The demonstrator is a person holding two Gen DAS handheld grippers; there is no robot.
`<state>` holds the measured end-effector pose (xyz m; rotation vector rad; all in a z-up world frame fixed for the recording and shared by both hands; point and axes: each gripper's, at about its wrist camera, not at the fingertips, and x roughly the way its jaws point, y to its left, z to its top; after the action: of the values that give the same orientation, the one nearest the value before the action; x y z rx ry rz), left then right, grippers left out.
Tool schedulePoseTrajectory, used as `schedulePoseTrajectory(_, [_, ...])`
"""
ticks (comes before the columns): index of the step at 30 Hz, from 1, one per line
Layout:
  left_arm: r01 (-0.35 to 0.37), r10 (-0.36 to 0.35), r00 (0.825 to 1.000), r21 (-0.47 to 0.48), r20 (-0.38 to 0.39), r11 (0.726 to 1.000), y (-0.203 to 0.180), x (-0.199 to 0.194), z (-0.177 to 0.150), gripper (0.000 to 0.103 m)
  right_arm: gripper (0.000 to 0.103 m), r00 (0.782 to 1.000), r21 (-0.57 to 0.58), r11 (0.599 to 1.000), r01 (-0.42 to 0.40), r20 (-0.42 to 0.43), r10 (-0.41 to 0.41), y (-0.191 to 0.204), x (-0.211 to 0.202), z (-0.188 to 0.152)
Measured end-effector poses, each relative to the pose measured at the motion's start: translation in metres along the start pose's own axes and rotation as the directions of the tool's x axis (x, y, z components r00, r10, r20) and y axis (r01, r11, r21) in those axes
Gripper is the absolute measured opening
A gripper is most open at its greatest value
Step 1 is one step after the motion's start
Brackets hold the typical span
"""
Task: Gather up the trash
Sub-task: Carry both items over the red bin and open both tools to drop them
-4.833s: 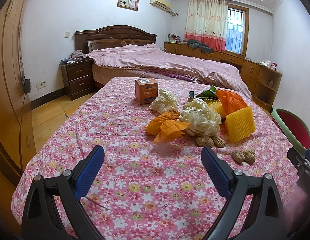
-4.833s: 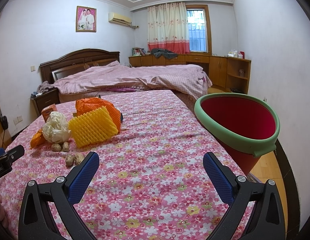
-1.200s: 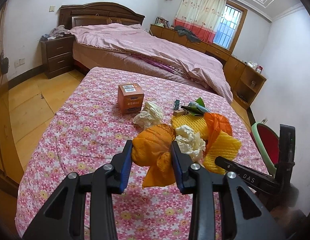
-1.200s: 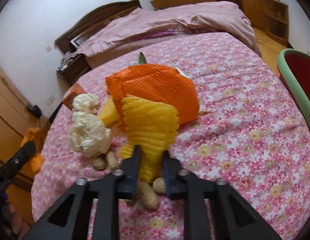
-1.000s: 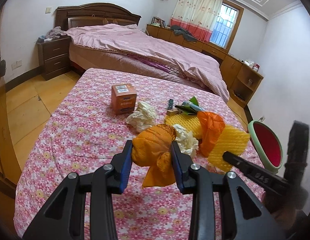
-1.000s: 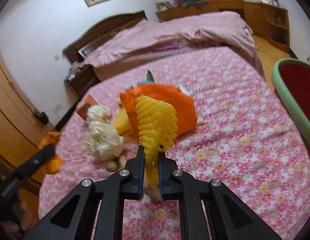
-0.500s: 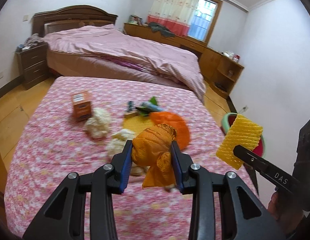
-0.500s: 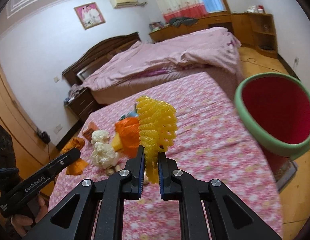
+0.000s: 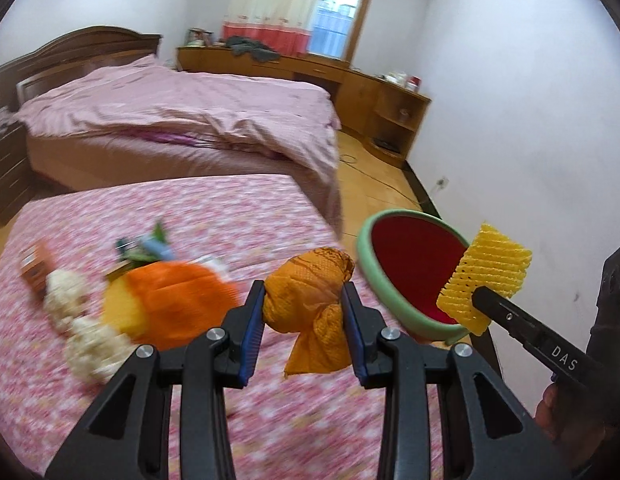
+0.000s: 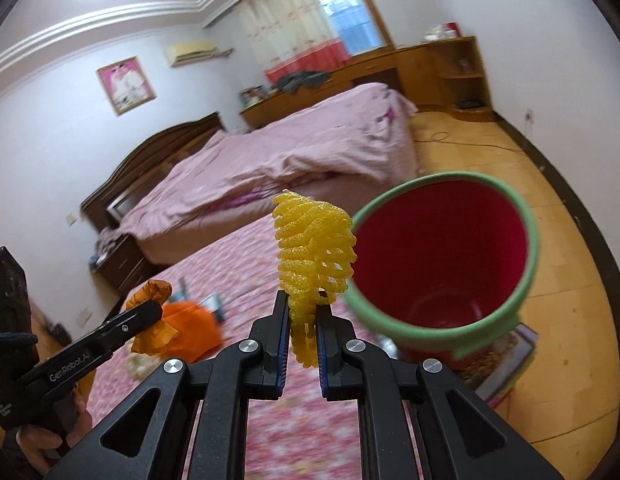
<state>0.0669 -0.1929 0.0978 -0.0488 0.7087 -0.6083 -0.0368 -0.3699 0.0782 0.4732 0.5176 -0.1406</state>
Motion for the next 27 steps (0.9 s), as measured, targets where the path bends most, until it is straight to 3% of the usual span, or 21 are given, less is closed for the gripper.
schedulePoseTrajectory(10, [0.093, -0.086, 0.992, 0.076, -0.089, 0.993, -0.066, 0.078, 0.012, 0.037, 0.012, 0.995, 0.096, 0.99, 0.099, 0.004, -0.1, -0.073, 0.004, 0.008])
schedulePoseTrajectory(24, [0.138, -0.114, 0.98, 0.143, -0.164, 0.98, -0.102, 0.143, 0.009, 0.038, 0.014, 0.99, 0.134, 0.981, 0.142, -0.027, -0.14, -0.101, 0.033, 0.013])
schedulePoseTrajectory(27, [0.144, -0.118, 0.978, 0.146, -0.173, 0.979, -0.103, 0.147, 0.008, 0.046, 0.015, 0.989, 0.134, 0.98, 0.146, -0.038, -0.142, -0.104, 0.039, 0.015])
